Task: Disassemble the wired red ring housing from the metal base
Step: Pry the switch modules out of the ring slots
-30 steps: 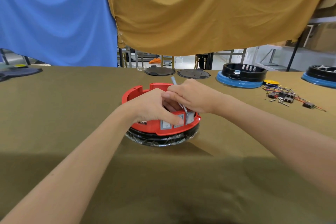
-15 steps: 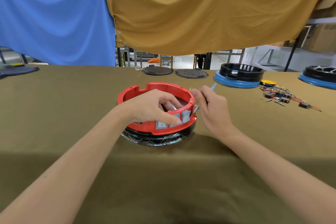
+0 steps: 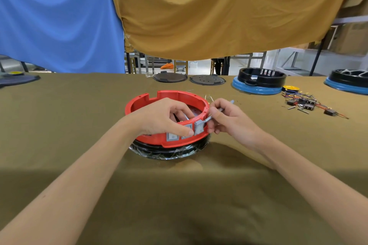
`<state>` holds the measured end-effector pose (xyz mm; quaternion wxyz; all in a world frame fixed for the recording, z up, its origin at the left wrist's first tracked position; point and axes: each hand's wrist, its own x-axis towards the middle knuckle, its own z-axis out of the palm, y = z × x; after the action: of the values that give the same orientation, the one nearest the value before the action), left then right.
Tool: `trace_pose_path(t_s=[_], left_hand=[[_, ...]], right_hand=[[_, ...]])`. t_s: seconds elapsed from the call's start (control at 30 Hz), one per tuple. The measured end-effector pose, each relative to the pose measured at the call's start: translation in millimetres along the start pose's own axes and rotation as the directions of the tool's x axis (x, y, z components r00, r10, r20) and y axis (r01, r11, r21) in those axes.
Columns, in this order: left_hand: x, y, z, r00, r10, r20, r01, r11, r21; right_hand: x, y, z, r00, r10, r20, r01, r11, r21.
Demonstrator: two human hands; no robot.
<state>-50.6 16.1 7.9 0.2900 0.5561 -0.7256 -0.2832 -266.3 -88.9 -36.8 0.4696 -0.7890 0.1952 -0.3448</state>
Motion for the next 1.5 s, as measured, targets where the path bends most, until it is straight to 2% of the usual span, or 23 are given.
trace_pose_path(t_s=[0.07, 0.13, 0.2, 0.27, 0.33, 0.37, 0.47, 0.57, 0.67, 0.83, 1.03, 1.27, 1.5], left_hand=[[0, 0, 0, 1.0, 0.002, -0.002, -0.002, 1.0, -0.002], [-1, 0, 0, 1.0, -0.002, -0.001, 0.002, 1.0, 0.0], [-1, 0, 0, 1.0, 0.002, -0.003, -0.002, 1.0, 0.007], [-1, 0, 0, 1.0, 0.001, -0.005, -0.001, 1.0, 0.006], [0, 0, 0, 1.0, 0.0, -0.008, 0.0, 1.0, 0.001], [0, 0, 0, 1.0, -0.001, -0.009, 0.001, 1.0, 0.004], [1, -1, 1, 1.0, -0.002, -0.012, 0.003, 1.0, 0.006], [1, 0, 1, 1.0, 0.007, -0.019, -0.007, 1.0, 0.005], [0, 1, -1, 1.0, 0.005, -0.005, -0.005, 1.0, 0.003], [-6, 1, -7, 0.999, 0.001, 0.048, 0.0, 1.0, -0.008], [-7, 1, -12, 0.994, -0.01, 0.113, 0.011, 1.0, -0.013], [-11, 3, -14, 0.991, 0.004, 0.135, -0.004, 1.0, -0.006], [-11, 3, -11, 0.995, 0.022, 0.102, -0.029, 0.998, 0.059]], right_hand=[[5, -2, -4, 0.998, -0.053, 0.038, 0.061, 0.959, -0.276], [8, -2, -6, 0.995, -0.096, 0.041, 0.104, 0.867, -0.487], [9, 2, -7, 0.981, -0.191, 0.037, 0.17, 0.75, -0.639], [11, 7, -5, 0.939, -0.34, 0.045, 0.25, 0.588, -0.769], [13, 11, -4, 0.906, -0.42, 0.051, 0.284, 0.513, -0.81], [14, 12, -5, 0.912, -0.406, 0.056, 0.288, 0.538, -0.792], [17, 12, -5, 0.95, -0.295, 0.106, 0.296, 0.734, -0.611], [18, 11, -4, 0.967, -0.226, 0.119, 0.254, 0.815, -0.52], [18, 7, -1, 0.961, -0.261, 0.095, 0.27, 0.8, -0.536], [13, 4, 3, 0.915, -0.38, 0.136, 0.378, 0.69, -0.617], [11, -5, 5, 0.916, -0.359, 0.179, 0.374, 0.6, -0.707], [6, -11, 8, 0.928, -0.32, 0.189, 0.357, 0.625, -0.695], [-9, -1, 17, 0.941, -0.339, 0.005, 0.26, 0.712, -0.653]])
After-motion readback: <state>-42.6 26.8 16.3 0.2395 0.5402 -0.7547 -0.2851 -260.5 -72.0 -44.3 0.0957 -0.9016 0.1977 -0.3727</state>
